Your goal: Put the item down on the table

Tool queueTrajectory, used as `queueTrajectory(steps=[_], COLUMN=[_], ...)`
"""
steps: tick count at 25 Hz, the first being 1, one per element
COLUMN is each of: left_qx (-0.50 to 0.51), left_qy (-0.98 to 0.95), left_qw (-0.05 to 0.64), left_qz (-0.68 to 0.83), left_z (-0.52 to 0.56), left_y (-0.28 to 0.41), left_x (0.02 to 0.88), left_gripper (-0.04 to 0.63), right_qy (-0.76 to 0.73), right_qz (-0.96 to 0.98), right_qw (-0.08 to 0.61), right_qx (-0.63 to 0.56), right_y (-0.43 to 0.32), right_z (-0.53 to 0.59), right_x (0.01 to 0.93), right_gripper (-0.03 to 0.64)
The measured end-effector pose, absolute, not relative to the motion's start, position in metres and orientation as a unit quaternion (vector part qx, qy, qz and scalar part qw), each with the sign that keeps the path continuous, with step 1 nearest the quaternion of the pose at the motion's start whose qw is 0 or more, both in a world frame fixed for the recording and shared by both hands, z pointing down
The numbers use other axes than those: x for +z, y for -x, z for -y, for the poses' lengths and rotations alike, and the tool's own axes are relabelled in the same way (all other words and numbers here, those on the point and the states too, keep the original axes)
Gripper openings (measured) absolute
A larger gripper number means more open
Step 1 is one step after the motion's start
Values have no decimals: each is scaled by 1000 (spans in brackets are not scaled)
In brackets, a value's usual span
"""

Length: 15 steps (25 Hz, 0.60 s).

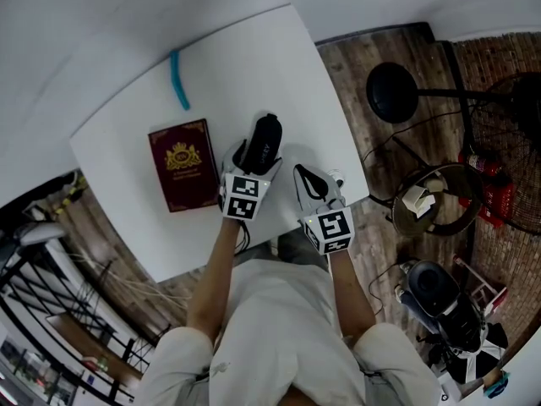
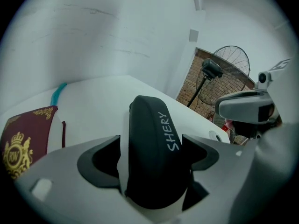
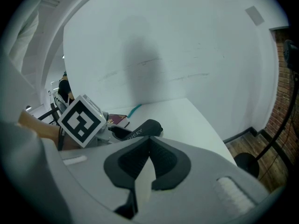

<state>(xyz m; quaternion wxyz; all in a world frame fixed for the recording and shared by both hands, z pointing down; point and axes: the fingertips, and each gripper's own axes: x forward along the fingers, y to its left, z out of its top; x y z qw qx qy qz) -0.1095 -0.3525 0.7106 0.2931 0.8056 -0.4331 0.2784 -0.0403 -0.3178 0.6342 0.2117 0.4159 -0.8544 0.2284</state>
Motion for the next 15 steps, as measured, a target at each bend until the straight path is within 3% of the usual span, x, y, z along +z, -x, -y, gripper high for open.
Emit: queueTrajectory(steps=[10, 15], left_qx=[257, 235], left_qy=[-809, -811], left_qw=[270, 248], left_qz=[455, 475], left_z=[356, 352], left_y=[116, 122], left_x=[684, 659], left_gripper=[437, 390], right_qy=[-420, -418], right_qz=[858, 864], right_qw=[203, 191], right_qx=[214, 203], right_y=[38, 37], right_z=[316, 314], right_x=[620, 607], right_gripper=[5, 5])
